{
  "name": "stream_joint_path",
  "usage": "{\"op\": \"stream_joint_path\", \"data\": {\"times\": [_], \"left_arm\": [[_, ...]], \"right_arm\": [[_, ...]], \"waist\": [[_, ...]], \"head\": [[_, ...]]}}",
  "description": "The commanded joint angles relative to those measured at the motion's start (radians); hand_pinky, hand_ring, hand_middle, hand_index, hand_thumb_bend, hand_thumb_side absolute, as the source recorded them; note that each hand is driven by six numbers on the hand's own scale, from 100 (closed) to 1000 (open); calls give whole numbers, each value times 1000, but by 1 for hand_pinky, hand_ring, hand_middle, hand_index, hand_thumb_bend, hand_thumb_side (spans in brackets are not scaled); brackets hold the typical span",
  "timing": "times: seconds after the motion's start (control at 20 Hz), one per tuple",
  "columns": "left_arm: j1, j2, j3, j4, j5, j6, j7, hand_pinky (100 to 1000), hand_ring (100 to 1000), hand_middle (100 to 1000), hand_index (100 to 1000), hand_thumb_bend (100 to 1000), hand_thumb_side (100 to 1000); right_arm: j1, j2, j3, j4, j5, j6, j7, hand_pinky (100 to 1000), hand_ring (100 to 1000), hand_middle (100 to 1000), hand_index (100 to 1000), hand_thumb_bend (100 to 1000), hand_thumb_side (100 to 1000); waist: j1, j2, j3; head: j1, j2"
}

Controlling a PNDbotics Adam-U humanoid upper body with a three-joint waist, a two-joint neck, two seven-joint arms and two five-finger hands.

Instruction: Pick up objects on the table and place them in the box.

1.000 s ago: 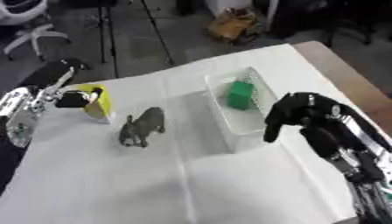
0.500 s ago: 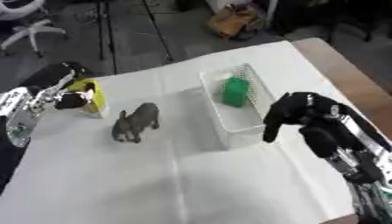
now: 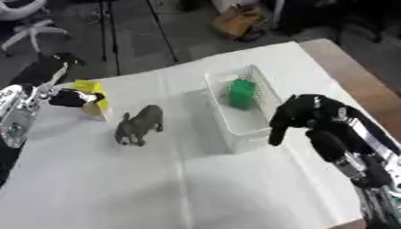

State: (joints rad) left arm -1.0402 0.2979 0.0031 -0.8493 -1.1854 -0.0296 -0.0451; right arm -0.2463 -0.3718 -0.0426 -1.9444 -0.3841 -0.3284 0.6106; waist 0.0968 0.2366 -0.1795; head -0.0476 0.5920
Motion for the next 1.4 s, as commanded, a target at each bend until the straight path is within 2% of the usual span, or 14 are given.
{"op": "stream_joint_path", "data": {"times": [0.05,0.1,0.3,0.35,0.45,0.65,1.0,1.25,1.3,1.4], "left_arm": [[-15,24,4,-15,-2,30,45,706,776,801,859,974,504],[-13,19,4,-10,-4,43,53,696,770,799,860,1000,514],[-7,1,4,5,1,104,93,665,755,793,859,1000,520],[-6,-2,4,8,5,114,101,630,739,786,857,1000,522],[0,-16,13,14,34,150,137,605,722,777,853,1000,521],[5,-29,6,34,76,184,181,582,704,770,848,1000,520],[15,-43,5,56,121,224,219,550,671,745,830,1000,505],[19,-49,-2,71,141,224,221,538,650,735,825,1000,491],[20,-50,-3,72,141,223,219,517,618,717,812,1000,465],[22,-51,-2,76,142,225,218,504,608,709,807,1000,453]], "right_arm": [[-7,-10,-6,-20,-6,0,0,512,517,619,800,302,628],[-8,-10,-5,-21,-6,-1,0,512,517,619,800,301,629],[-9,-9,-5,-22,-6,-4,2,512,516,618,800,300,630],[-9,-8,-5,-22,-6,-4,3,512,516,618,800,299,631],[-11,-8,-4,-23,-6,-6,4,512,516,618,800,298,631],[-13,-7,-3,-24,-5,-7,7,512,516,618,800,297,633],[-14,-5,-2,-24,-5,-7,10,512,516,618,800,297,634],[-16,-5,-2,-23,-6,-7,11,512,516,618,800,298,635],[-17,-5,-2,-23,-6,-7,11,512,516,618,801,297,637],[-17,-4,-2,-22,-6,-6,12,512,516,618,801,296,637]], "waist": [[1,-16,0],[0,-15,0],[-3,-10,-4],[-4,-9,-5],[-5,-4,-8],[-6,0,-11],[-5,3,-15],[-4,4,-18],[-4,4,-18],[-3,5,-20]], "head": [[-1,-1],[-1,-1],[-1,-1],[-1,-1],[0,-3],[1,-4],[0,-6],[0,-6],[0,-7],[-1,-7]]}}
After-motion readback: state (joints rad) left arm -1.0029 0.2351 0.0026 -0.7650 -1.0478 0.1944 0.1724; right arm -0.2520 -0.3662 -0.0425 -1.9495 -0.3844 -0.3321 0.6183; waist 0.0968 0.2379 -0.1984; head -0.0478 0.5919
